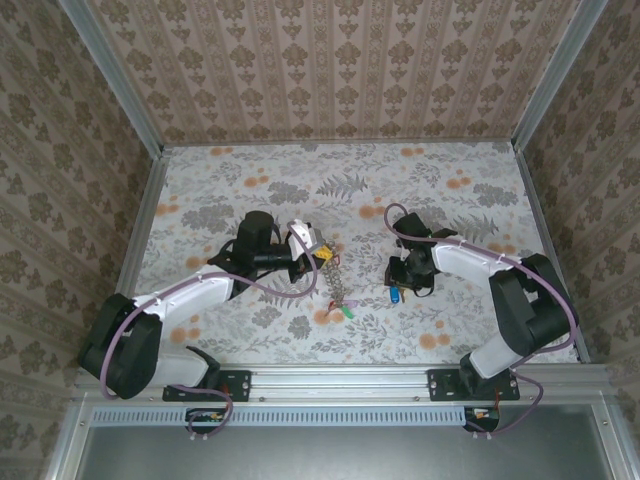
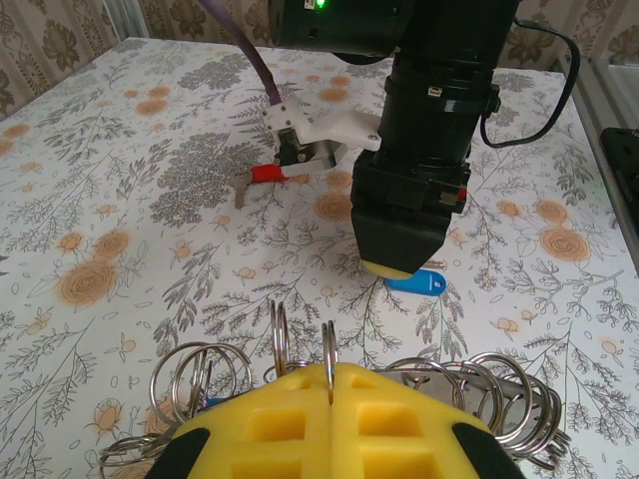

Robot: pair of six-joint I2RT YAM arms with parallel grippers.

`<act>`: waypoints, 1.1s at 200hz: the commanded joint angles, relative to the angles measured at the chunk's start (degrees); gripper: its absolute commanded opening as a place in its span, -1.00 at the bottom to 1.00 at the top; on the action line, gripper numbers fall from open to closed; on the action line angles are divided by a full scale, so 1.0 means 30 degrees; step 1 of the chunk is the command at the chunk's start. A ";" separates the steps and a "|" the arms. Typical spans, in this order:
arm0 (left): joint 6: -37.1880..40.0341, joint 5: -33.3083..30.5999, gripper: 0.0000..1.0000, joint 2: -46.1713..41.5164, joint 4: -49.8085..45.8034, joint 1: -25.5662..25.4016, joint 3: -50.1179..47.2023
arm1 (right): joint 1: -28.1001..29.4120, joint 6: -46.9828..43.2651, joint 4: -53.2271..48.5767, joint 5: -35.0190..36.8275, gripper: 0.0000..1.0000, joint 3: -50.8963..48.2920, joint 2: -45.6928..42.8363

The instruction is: Put the keys on the keyring

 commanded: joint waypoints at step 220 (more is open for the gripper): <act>0.0504 0.0420 -1.00 -0.0542 -0.0072 0.0219 0.0294 | 0.1061 0.2038 0.1816 0.0278 -0.35 -0.0689 -0.0479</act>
